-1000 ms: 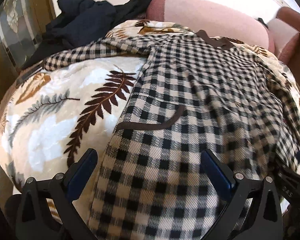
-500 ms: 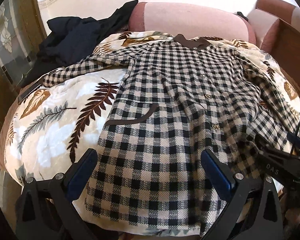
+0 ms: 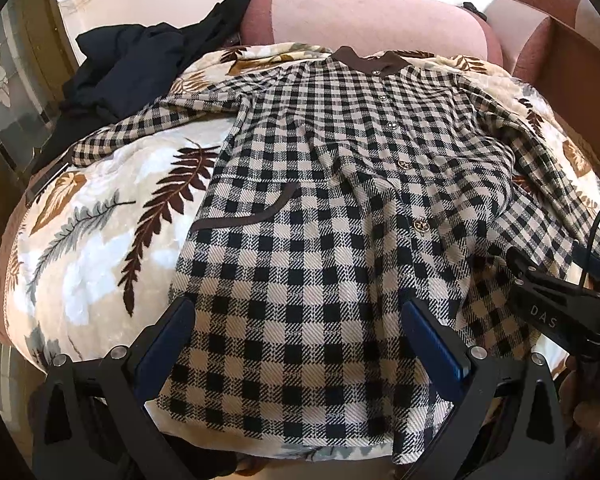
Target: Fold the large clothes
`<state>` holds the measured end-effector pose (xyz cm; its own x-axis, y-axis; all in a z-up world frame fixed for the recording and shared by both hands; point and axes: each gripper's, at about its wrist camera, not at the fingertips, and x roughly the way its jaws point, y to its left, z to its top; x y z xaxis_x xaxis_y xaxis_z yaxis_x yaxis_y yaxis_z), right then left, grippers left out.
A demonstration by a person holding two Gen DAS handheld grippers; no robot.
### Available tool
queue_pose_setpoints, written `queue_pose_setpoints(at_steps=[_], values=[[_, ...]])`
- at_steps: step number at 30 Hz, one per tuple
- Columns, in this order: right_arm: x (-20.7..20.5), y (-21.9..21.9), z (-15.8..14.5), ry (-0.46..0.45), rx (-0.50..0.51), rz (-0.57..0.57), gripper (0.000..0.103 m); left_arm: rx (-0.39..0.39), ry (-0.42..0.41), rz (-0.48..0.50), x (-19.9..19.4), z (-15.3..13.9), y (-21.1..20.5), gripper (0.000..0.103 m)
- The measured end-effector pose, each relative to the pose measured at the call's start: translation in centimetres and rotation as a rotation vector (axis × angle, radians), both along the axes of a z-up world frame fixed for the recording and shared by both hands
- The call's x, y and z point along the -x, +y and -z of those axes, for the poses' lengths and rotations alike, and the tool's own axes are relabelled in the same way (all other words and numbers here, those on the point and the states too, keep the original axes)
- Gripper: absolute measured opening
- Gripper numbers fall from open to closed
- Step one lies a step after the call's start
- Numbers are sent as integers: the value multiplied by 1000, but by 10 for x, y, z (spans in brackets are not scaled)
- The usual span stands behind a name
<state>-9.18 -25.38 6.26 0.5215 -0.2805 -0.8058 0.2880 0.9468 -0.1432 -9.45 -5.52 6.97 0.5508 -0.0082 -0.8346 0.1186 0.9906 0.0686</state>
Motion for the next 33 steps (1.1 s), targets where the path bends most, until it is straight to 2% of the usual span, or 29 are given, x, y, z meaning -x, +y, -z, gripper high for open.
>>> queue_pose_setpoints(at_steps=[6, 16, 20, 25, 33], values=[[1, 0, 1, 2, 2, -3, 99, 20, 30, 11, -1, 3, 0, 103], [1, 0, 3, 7, 5, -1, 99, 32, 28, 19, 2, 2, -1, 103], [2, 0, 3, 6, 4, -1, 99, 45, 10, 20, 4, -1, -1, 103], [2, 0, 4, 6, 3, 0, 99, 46, -54, 24, 8, -8, -2, 103], [4, -2, 6, 11, 12, 6, 99, 76, -9, 36, 6, -7, 0, 103]])
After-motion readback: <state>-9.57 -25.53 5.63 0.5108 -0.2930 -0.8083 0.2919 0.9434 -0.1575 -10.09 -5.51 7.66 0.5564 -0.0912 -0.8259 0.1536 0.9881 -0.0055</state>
